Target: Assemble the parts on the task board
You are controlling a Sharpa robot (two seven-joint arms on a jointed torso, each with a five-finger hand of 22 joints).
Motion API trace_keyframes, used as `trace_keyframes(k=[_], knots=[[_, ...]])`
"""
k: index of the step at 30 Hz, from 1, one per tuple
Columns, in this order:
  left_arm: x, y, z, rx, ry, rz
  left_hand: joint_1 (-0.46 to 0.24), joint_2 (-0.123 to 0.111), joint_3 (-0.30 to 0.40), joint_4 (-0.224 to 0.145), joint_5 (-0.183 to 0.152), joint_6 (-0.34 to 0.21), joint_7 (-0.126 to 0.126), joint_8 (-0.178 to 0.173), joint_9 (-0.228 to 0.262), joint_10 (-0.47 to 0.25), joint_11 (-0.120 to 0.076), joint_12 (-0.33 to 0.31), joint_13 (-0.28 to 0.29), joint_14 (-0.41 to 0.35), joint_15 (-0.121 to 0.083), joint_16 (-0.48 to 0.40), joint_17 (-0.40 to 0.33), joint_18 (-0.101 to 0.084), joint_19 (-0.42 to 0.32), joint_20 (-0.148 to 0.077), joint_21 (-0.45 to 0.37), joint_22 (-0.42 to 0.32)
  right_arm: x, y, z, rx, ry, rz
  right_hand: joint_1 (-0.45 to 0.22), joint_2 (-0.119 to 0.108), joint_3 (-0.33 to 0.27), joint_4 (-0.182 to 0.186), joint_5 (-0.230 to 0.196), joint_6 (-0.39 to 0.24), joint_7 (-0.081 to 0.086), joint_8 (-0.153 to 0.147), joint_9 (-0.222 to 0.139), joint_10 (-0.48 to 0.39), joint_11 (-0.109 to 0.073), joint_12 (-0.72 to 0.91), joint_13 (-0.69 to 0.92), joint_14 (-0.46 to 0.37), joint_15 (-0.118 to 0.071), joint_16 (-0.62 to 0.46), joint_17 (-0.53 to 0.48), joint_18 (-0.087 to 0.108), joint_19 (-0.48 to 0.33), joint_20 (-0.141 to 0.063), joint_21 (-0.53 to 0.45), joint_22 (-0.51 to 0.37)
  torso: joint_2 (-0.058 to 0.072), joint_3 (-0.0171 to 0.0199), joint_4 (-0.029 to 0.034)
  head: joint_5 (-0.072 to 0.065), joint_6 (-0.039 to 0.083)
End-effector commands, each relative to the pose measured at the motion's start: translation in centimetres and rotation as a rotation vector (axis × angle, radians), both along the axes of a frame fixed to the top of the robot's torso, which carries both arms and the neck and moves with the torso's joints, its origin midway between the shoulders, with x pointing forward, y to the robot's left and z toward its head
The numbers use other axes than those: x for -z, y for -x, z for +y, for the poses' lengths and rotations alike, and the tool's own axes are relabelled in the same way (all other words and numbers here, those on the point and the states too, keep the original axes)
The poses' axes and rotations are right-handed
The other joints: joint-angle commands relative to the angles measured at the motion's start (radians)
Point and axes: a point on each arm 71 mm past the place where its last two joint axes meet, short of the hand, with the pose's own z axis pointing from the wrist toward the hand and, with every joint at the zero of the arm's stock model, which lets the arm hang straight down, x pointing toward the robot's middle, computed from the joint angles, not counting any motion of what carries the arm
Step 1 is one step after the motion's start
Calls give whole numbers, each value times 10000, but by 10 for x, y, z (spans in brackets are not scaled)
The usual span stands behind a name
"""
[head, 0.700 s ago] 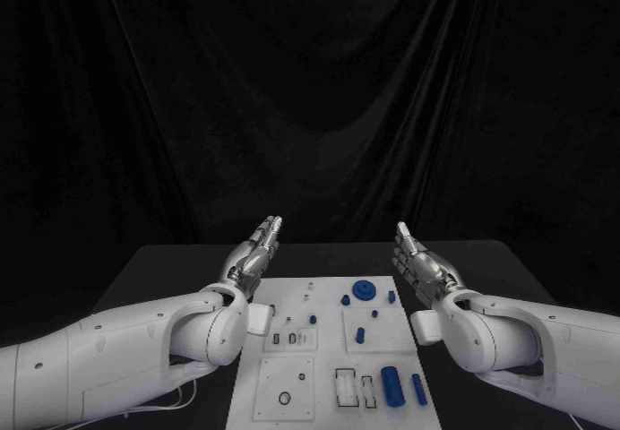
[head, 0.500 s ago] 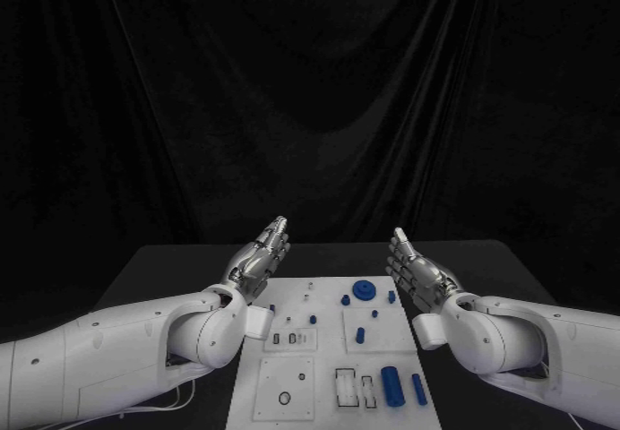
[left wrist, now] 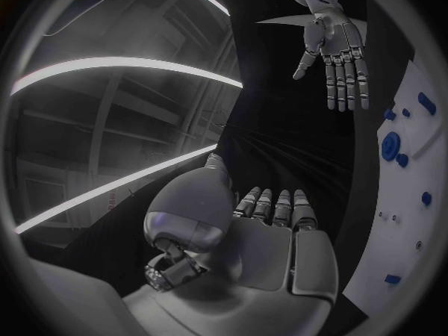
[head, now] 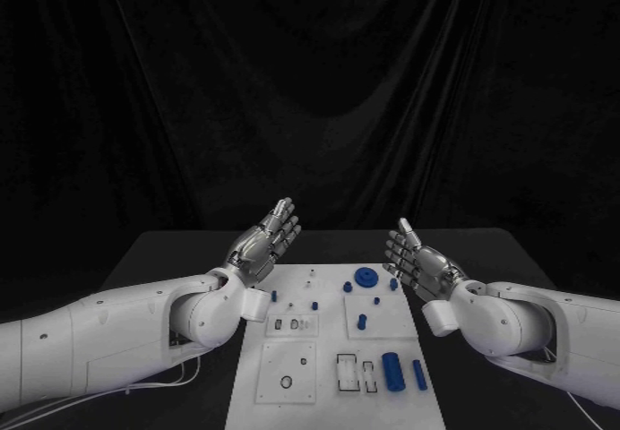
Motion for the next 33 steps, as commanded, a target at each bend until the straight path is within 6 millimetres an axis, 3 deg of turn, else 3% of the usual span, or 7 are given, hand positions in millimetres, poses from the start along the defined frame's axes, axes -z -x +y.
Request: trace_keyframes(k=[1, 3, 13, 19, 25, 29, 33], knots=[[-5, -1, 2, 115, 642, -302, 180, -17, -60, -12, 106, 162, 56, 44, 24, -1, 26, -66, -16, 13, -912, -36, -15, 250, 16, 158, -33, -15, -3, 2, 8, -1261, -746, 119, 127, -69, 47, 16, -6, 91, -64, 18, 12, 2, 263, -48, -15, 0, 399, -38, -16, 33, -1, 320, -65, -14, 62, -19, 31, 3, -114], [-5, -1, 5, 41, 565, -406, 268, -32, -54, -16, 160, 200, 96, 52, 30, -1, 60, -66, -16, 13, -879, -36, -15, 283, 16, 194, -33, -15, -4, 0, 8, -1617, -717, -82, 206, -162, 105, 31, -13, 140, -60, 27, 21, 2, 468, -48, -15, 0, 889, -38, -16, -3, -1, 770, -65, -14, 54, -22, 37, 23, -217], [-7, -3, 15, 92, -461, -1471, 1110, -17, 143, -18, 1257, 411, 333, 81, 60, -1, 246, -66, -16, 13, -793, -36, -15, 183, 16, 136, -33, -15, -29, -10, -3, -2745, 958, -1399, 1060, -480, 445, -28, 432, 560, 662, 96, 87, 66, 1104, -2, 18, 0, 1649, -38, -16, 87, 226, 1594, 70, 82, 170, -70, 136, -10, -526], [-8, -3, 18, 220, -1033, -2122, 1525, 19, 249, -10, 1786, 592, 471, 107, 85, -1, 335, -66, -16, 13, -756, -36, -15, 137, 16, 123, -33, -15, -57, -16, -16, -3711, 4096, -3186, 3297, -741, 996, -485, 2346, 1096, 991, 162, 153, 322, 1536, 178, 91, 513, 2038, 126, 114, 137, 1227, 1994, 509, 312, 293, -82, 306, -106, -608], [-9, -1, 24, 147, -1276, -2316, 1764, 4, 294, -7, 2017, 722, 541, 125, 101, -1, 386, -66, -16, 13, -724, -36, -15, 68, 16, 74, -33, -15, -76, -20, -19, -4720, 8580, -5367, 4583, -662, 1384, -1100, 2349, 1334, 1031, 173, 170, 264, 1368, 37, 55, 929, 1888, 120, 151, 153, 2293, 1956, 780, 399, 487, -117, 486, -319, -662], [-10, 0, 28, 95, -1322, -2384, 1892, 56, 336, 5, 2242, 815, 625, 135, 111, -1, 462, -66, -16, 13, -647, -36, -15, -17, 16, 68, -33, -15, -84, -22, -16, -5476, 12326, -7531, 5045, -1103, 2825, -1601, 1792, 1615, 970, 198, 196, 471, 1216, 54, 90, 1672, 1530, 194, 228, 187, 4224, 1720, 1166, 535, 705, -158, 530, -316, -633], [-11, 3, 30, 133, -1242, -2422, 2008, 81, 376, 3, 2438, 896, 682, 146, 121, -1, 517, -66, -16, 13, -586, -36, -15, -77, 16, 69, -33, -15, -89, -23, -11, -5767, 14833, -9309, 5153, -1364, 3530, -2011, 1636, 2089, 951, 238, 237, 1128, 1003, 150, 179, 4106, 1050, 471, 470, 185, 6710, 1304, 1609, 699, 877, -170, 627, -385, -583]])
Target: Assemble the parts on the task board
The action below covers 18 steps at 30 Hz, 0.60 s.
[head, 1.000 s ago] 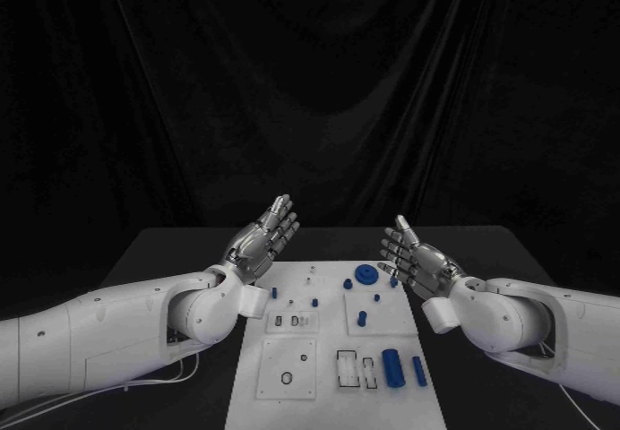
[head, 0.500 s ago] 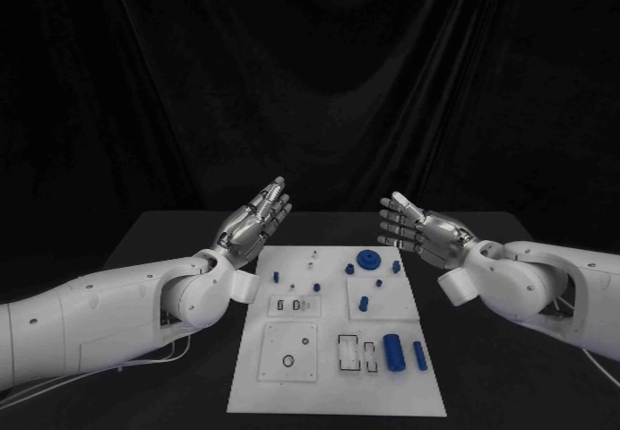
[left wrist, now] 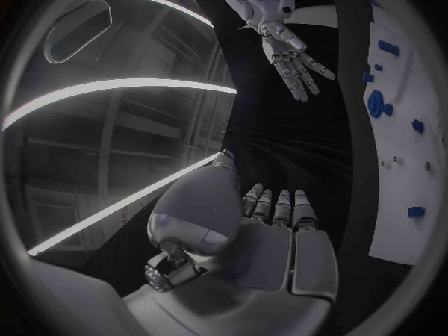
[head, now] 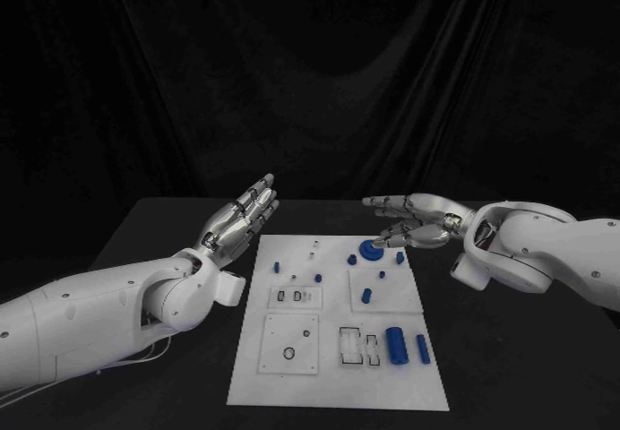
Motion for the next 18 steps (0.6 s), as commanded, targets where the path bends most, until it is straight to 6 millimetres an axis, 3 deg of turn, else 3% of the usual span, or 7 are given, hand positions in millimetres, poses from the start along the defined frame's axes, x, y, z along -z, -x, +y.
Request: trace_keyframes(k=[1, 3, 4, 9, 11, 14, 18], knots=[[-7, 4, 1, 70, 169, -715, 133, 41, 92, -7, 106, 79, 8, 62, 10, 3, 102, -66, -11, 14, -568, -36, -13, -226, -11, -48, -33, -16, -7, -2, 3, -1062, 4934, -4462, 31, -162, 373, -233, -139, 276, -141, 59, 25, 500, 13, 109, 68, 1912, -251, 235, 185, 181, 1493, -275, 281, 93, 333, -34, 162, -101, 89], [-8, 7, 2, 106, 231, -726, 188, 52, 116, -8, 177, 109, 20, 66, 13, 3, 123, -66, -11, 14, -531, -36, -13, -235, -11, -14, -33, -16, -10, -2, 6, -1263, 5546, -5377, 37, -300, 744, -469, -289, 941, 184, 120, 81, 1490, -136, 207, 161, 4910, -274, 516, 414, 185, 3055, -525, 460, 101, 430, -36, 191, -133, 40], [-8, 8, 2, 115, 252, -730, 214, 51, 125, -8, 217, 121, 28, 67, 14, 3, 133, -66, -11, 14, -516, -36, -13, -237, -11, -1, -33, -16, -11, -2, 7, -1310, 5675, -5674, 93, -353, 868, -595, -302, 1407, 194, 180, 126, 2188, -93, 299, 231, 5671, -265, 650, 493, 178, 3708, -565, 543, 115, 507, -41, 212, -154, 21], [-11, 14, 4, 177, 364, -740, 392, 26, 170, -11, 481, 213, 94, 80, 25, 3, 206, -66, -11, 14, -438, -36, -13, -253, -11, 63, -33, -16, -17, -1, 12, -1366, 5795, -6842, 132, -552, 1146, -914, -374, 3463, 463, 409, 281, 4986, 208, 584, 452, 7986, -368, 976, 787, 199, 5685, -698, 842, 207, 727, -69, 279, -233, -13], [-12, 15, 5, 222, 343, -775, 400, 25, 172, -10, 492, 217, 97, 80, 26, 3, 209, -66, -11, 14, -434, -36, -13, -253, -11, 66, -33, -16, -18, -1, 13, -1347, 5769, -7083, 123, -673, 1191, -982, -545, 4239, 363, 462, 330, 6010, 269, 616, 506, 8958, -575, 1149, 981, 206, 6485, -920, 1126, 345, 776, -79, 295, -255, -44], [-13, 17, 7, 364, 121, -1030, 468, 39, 197, -7, 574, 222, 150, 78, 24, 3, 268, -66, -11, 14, -373, -36, -13, -254, -11, 130, -33, -16, -20, -1, 14, -1304, 5664, -7464, 95, -788, 1250, -1020, -631, 5128, 539, 481, 369, 7149, 166, 612, 556, 10478, -928, 1649, 1408, 199, 7593, -1307, 1789, 727, 945, -91, 358, -325, -10], [-14, 19, 9, 395, -44, -1279, 522, 22, 206, -8, 633, 260, 177, 84, 30, 3, 298, -66, -11, 14, -336, -36, -13, -238, -11, 188, -33, -16, -22, -1, 15, -1316, 5545, -7717, 21, -921, 1425, -936, -654, 5885, 508, 432, 387, 7812, 32, 541, 547, 11522, -1235, 2552, 2233, 149, 8230, -1572, 2735, 1417, 1051, -88, 437, -401, -6]])
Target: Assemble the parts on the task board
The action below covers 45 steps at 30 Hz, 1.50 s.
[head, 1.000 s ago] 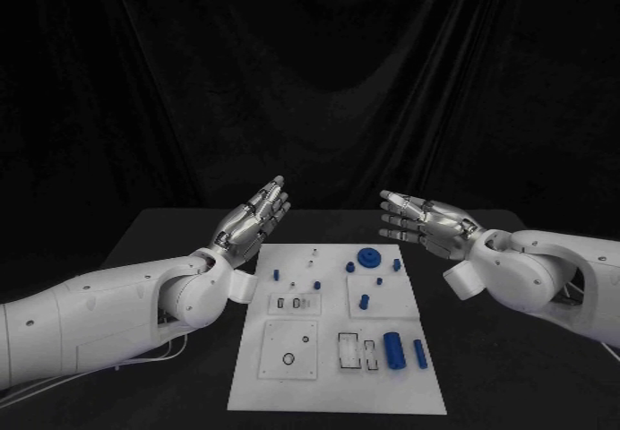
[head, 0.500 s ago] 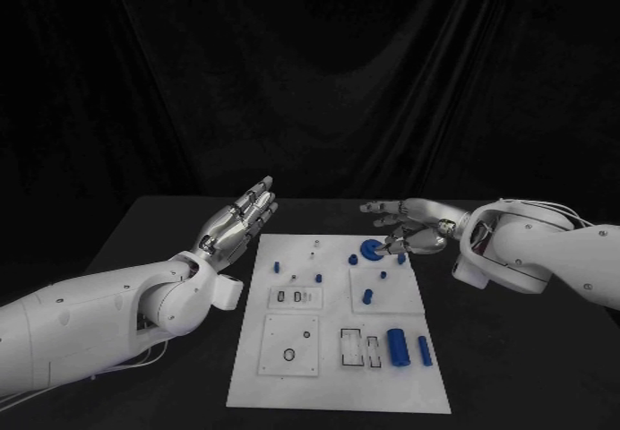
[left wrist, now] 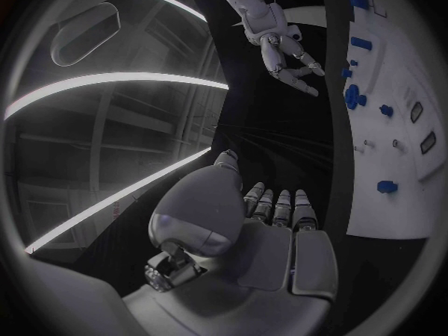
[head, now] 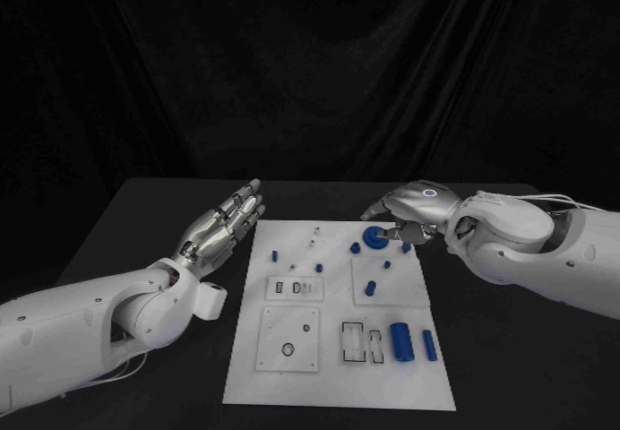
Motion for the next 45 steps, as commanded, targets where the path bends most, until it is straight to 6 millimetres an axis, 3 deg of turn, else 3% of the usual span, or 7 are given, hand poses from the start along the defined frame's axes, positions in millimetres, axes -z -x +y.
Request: trace_keyframes(k=[1, 4, 8, 11, 24, 31, 45], knots=[[-9, 4, -1, 167, 113, -1126, 104, 10, 54, 4, 79, 59, 39, 49, 12, -12, 70, -66, -14, 14, -330, -36, -17, -80, 6, 111, -33, -17, -8, 1, 1, -151, -13, -1241, -68, -168, 217, 96, -90, 485, -43, -12, 13, 406, -98, -75, -8, 351, -154, 851, 738, 129, 152, -148, 814, 656, 198, 0, 124, -84, 0], [-10, 5, 1, 127, 60, -1216, 149, -6, 57, 4, 120, 95, 61, 54, 16, -12, 97, -66, -14, 14, -294, -36, -17, -66, 6, 157, -33, -17, -9, 2, 0, -218, -87, -1341, -200, -387, 462, 346, -259, 690, -102, -30, 18, 745, -146, -95, 0, 208, -188, 2080, 1742, -100, -25, -207, 3235, 3288, 225, 9, 159, -116, -48], [-10, 7, 4, 83, 22, -1259, 181, -9, 63, 4, 145, 124, 88, 58, 20, -12, 125, -66, -14, 14, -261, -36, -17, -61, 6, 193, -33, -17, -9, 2, 0, -252, -84, -1369, -457, -699, 548, 967, -922, 968, -151, -23, 35, 1168, -209, -66, 18, 51, -357, 4271, 3086, -628, 149, -238, 7504, 8213, 227, 9, 168, -140, -112], [-11, 8, 5, 53, 10, -1282, 195, -10, 65, 4, 152, 134, 105, 60, 21, -12, 139, -66, -14, 14, -248, -36, -17, -59, 6, 209, -33, -17, -8, 1, -1, -233, -9, -1311, -565, -824, 428, 1187, -1170, 932, -141, -24, 33, 1227, -240, -62, 27, 94, -399, 5433, 4078, -691, 115, -249, 8136, 8982, 224, 7, 171, -154, -127], [-12, 9, 8, 77, 28, -1269, 244, -2, 76, 7, 183, 211, 177, 70, 30, -12, 209, -66, -14, 14, -167, -36, -17, -54, 6, 292, -33, -17, 3, -5, 3, -375, 597, -742, -361, -928, 359, 1383, -1208, 275, -515, -62, -28, 1579, -138, -19, 9, 371, -412, 6774, 5203, -730, 69, -257, 8612, 9633, 157, -25, 213, -291, -199], [-11, 9, 8, 122, 49, -1264, 256, 4, 81, 6, 194, 233, 196, 73, 32, -12, 227, -66, -14, 14, -149, -36, -17, -54, 6, 309, -33, -17, 13, -11, 5, -316, 731, -546, 26, -843, 600, 1209, -715, 578, -517, -12, 8, 1760, -98, -69, -38, 337, -387, 6868, 5230, -728, 22, -227, 8655, 9757, 132, -39, 236, -264, -181], [-10, 6, 6, 205, 70, -1253, 286, 27, 99, 4, 227, 299, 263, 82, 40, -12, 290, -66, -14, 14, -97, -36, -17, -56, 6, 359, -33, -17, 32, -20, 14, -400, 992, -78, -154, -909, 562, 1364, -998, 734, -463, 7, 20, 1872, -79, -62, -37, 318, -367, 7018, 5355, -728, -18, -203, 8667, 9835, 78, -68, 215, -162, -263]])
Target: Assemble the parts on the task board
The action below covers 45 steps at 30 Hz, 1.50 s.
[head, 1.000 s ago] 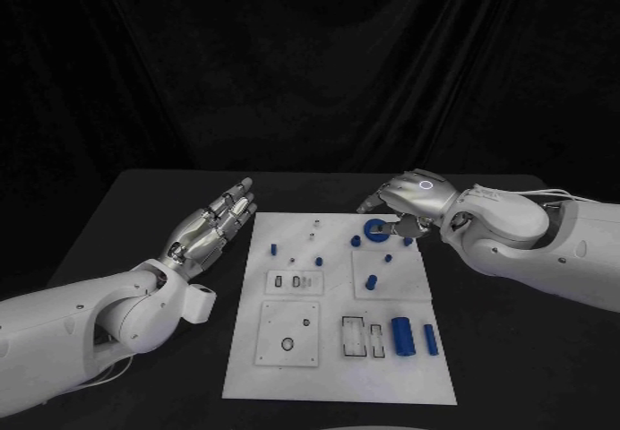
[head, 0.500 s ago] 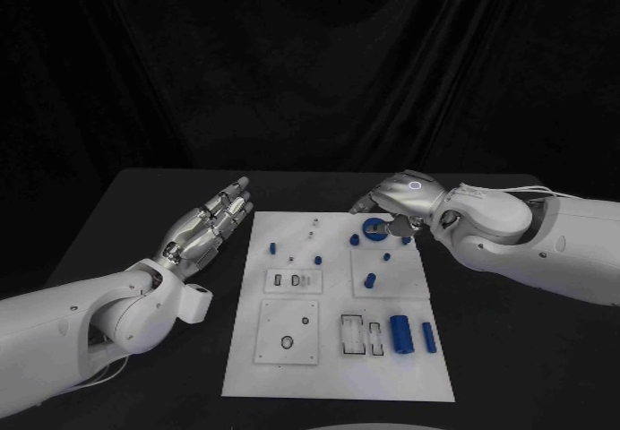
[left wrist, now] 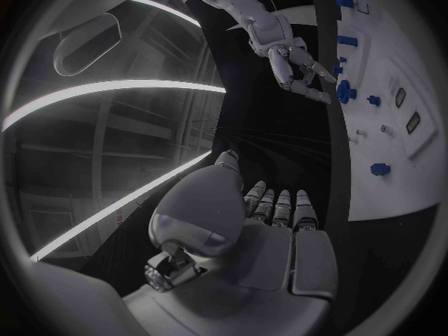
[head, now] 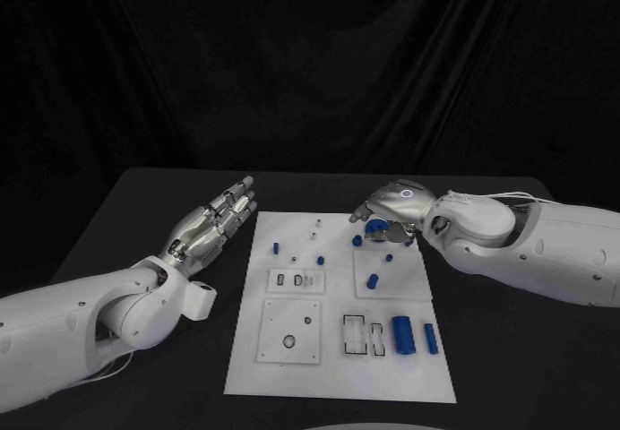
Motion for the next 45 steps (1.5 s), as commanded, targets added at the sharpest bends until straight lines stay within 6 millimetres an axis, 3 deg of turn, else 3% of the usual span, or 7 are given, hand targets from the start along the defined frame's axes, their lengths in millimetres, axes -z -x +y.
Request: trace_keyframes(k=[1, 5, 13, 22, 37, 45], knots=[[-8, 1, -1, 121, 571, -823, 129, 21, 44, 5, 53, 66, 30, 44, 18, -13, 78, -66, -12, 13, -97, -36, -14, -60, 6, 73, -33, -10, 6, -1, 2, -87, 221, 249, -80, -26, 12, 72, -45, 139, 28, 23, 18, 75, 6, -18, -10, -17, 55, 57, -12, -175, -53, 13, 34, 20, -22, -18, -26, 3, -69], [-8, 1, -2, 153, 581, -809, 135, 25, 49, 4, 64, 74, 41, 45, 19, -13, 88, -66, -12, 13, -89, -36, -14, -60, 6, 80, -33, -10, 11, -2, 5, -141, 252, 333, -69, -5, 37, 90, -39, 234, 105, 43, 26, 118, 31, -14, -8, -44, 68, 22, -69, -169, -79, 22, 7, 7, -36, -16, 11, -41, -130], [-7, 1, -2, 175, 578, -784, 155, 33, 61, 1, 80, 95, 80, 47, 21, -13, 128, -66, -12, 13, -48, -36, -14, -64, 6, 116, -33, -10, 18, -5, 9, -157, 336, 444, -38, 12, 76, 99, -5, 355, 173, 63, 32, 178, 53, -14, -9, -58, 83, 39, -61, -172, -86, 35, 13, 38, -48, -22, -2, -19, -209], [-7, 0, -3, 245, 585, -735, 202, 35, 87, -8, 116, 135, 151, 48, 24, -13, 201, -66, -12, 13, 40, -36, -14, -53, 6, 225, -33, -10, 26, -8, 11, -120, 528, 651, 212, 74, 432, 32, 524, 562, 279, 32, 17, 198, 86, -40, -31, -127, 113, 38, -113, -160, -145, 69, -29, 77, -59, -28, -4, -35, -264], [-5, -2, -2, 302, 538, -634, 325, 21, 145, -39, 234, 205, 215, 56, 33, -13, 272, -66, -12, 13, 144, -36, -14, 13, 6, 403, -33, -10, 40, -12, 13, -52, 569, 1000, 242, 5, 944, 104, 751, 1146, 548, 115, 50, 322, 6, -30, -34, -160, 81, 151, -36, -170, -157, 49, 4, 228, -78, -35, 2, -10, -387], [-4, -3, -3, 335, 515, -584, 392, 25, 183, -51, 300, 269, 254, 68, 42, -13, 307, -66, -12, 13, 174, -36, -14, 44, 6, 460, -33, -10, 46, -12, 15, -120, 463, 1062, 354, -18, 1423, 85, 737, 1854, 629, 287, 142, 749, -135, 1, -29, -158, 3, 248, 27, -173, -154, -16, 22, 340, -91, -34, 5, -2, -448]])
